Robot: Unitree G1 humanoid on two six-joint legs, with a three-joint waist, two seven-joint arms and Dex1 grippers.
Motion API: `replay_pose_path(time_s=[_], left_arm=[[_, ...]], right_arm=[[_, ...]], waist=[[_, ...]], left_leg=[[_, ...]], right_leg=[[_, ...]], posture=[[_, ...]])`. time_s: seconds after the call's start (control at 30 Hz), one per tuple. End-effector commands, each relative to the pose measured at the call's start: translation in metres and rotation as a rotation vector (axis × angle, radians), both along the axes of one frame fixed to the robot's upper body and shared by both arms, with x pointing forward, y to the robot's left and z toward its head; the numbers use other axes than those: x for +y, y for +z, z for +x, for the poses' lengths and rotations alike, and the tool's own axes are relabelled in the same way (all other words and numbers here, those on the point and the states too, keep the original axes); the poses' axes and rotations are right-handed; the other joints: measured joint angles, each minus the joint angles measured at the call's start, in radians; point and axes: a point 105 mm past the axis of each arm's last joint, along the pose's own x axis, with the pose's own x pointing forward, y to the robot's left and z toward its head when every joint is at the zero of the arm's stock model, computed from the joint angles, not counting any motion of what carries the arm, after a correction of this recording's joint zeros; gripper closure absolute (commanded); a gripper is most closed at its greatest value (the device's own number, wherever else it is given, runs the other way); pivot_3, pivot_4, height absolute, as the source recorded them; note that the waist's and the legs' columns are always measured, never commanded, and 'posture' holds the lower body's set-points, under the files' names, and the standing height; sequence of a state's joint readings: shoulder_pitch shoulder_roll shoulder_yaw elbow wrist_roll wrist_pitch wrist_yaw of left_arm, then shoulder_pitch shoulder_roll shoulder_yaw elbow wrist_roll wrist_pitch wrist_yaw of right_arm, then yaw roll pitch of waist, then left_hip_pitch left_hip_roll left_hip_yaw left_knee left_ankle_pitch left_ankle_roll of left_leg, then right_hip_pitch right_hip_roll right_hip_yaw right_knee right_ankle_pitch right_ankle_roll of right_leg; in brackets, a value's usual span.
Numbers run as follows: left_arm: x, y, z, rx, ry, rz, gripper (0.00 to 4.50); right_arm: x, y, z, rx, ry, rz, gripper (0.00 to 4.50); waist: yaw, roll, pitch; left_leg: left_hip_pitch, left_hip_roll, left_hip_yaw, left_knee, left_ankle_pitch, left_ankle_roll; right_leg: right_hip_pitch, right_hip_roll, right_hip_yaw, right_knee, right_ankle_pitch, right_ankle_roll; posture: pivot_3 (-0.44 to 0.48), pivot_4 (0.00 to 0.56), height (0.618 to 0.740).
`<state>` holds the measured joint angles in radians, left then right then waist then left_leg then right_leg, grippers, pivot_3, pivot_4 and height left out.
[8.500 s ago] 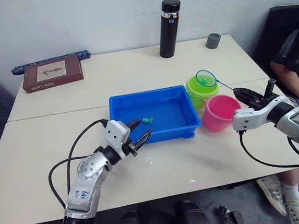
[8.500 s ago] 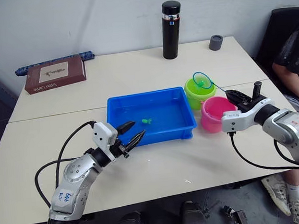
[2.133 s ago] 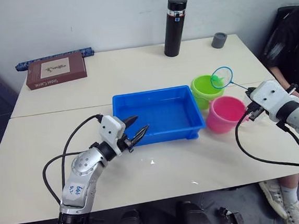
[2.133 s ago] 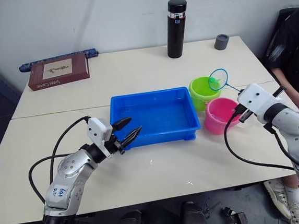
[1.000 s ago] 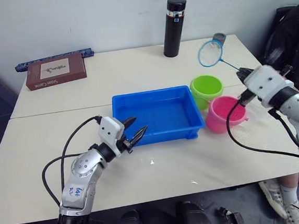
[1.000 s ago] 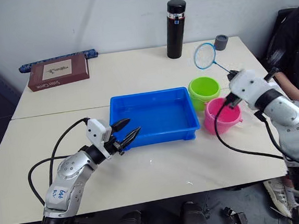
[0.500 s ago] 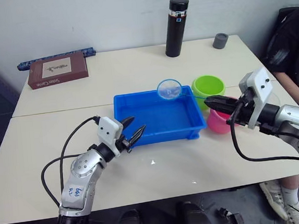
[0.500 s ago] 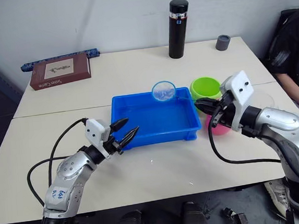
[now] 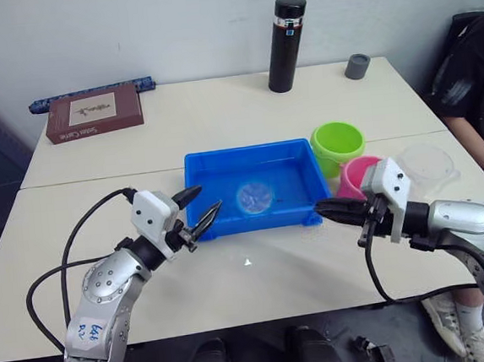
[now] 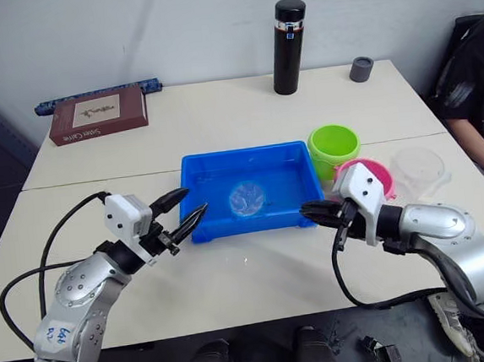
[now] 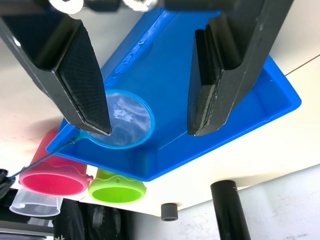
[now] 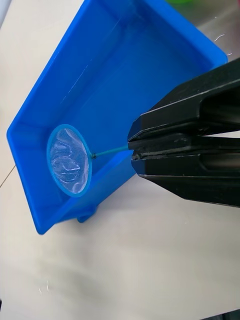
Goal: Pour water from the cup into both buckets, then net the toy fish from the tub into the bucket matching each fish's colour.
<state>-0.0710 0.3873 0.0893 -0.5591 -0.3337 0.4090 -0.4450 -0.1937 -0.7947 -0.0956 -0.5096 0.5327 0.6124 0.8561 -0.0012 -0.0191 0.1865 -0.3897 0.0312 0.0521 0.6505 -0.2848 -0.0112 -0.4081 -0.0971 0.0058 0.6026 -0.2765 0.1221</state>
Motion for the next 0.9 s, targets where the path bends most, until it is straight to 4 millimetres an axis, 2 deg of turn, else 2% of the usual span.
replay_pose_path(time_s=[0.03,0.2,0.33,0.57,0.77,0.9], left_arm=[[-0.001,0.016,-0.005,-0.063,0.009,-0.017,1.83],[-0.002,0.015,-0.006,-0.060,0.018,-0.025,1.83],[-0.003,0.016,-0.004,-0.060,0.020,-0.029,1.83],[-0.005,0.016,-0.002,-0.061,0.025,-0.033,1.83],[-0.005,0.016,-0.002,-0.061,0.031,-0.034,1.83],[-0.006,0.015,-0.001,-0.059,0.035,-0.035,1.83]], right_arm=[[0.015,0.007,-0.015,-0.062,0.115,-0.033,4.50],[0.026,-0.010,-0.031,-0.044,0.240,-0.084,4.50],[0.034,-0.015,-0.033,-0.055,0.304,-0.096,4.50],[0.048,-0.036,-0.014,-0.081,0.385,-0.124,4.50],[0.052,-0.053,0.003,-0.080,0.397,-0.143,4.50],[0.051,-0.062,0.007,-0.061,0.405,-0.150,4.50]], waist=[[-0.001,0.000,0.000],[0.000,0.000,0.000],[-0.002,0.000,0.000],[-0.002,0.000,0.000],[-0.002,0.000,0.000],[-0.002,0.000,0.000]], left_leg=[[0.000,0.000,0.000,0.000,0.000,0.000],[0.000,0.000,0.000,0.000,0.000,0.000],[0.000,0.000,0.000,0.000,0.000,0.000],[0.001,0.000,0.000,0.000,0.000,0.000],[0.001,0.000,0.000,0.001,0.000,0.000],[0.001,0.000,0.000,0.000,0.000,0.000]], right_leg=[[0.000,0.000,0.000,0.000,0.000,0.000],[0.000,0.000,0.000,0.000,0.000,0.000],[0.000,0.000,0.000,0.000,0.000,0.000],[0.000,0.001,0.000,0.001,0.000,0.000],[0.000,0.000,0.000,0.001,0.000,0.000],[0.000,0.000,0.000,0.002,0.000,0.000]], posture=[[0.000,0.150,0.740],[0.000,0.150,0.740],[0.000,0.150,0.740],[0.000,0.150,0.740],[0.000,0.150,0.740],[0.000,0.150,0.740]])
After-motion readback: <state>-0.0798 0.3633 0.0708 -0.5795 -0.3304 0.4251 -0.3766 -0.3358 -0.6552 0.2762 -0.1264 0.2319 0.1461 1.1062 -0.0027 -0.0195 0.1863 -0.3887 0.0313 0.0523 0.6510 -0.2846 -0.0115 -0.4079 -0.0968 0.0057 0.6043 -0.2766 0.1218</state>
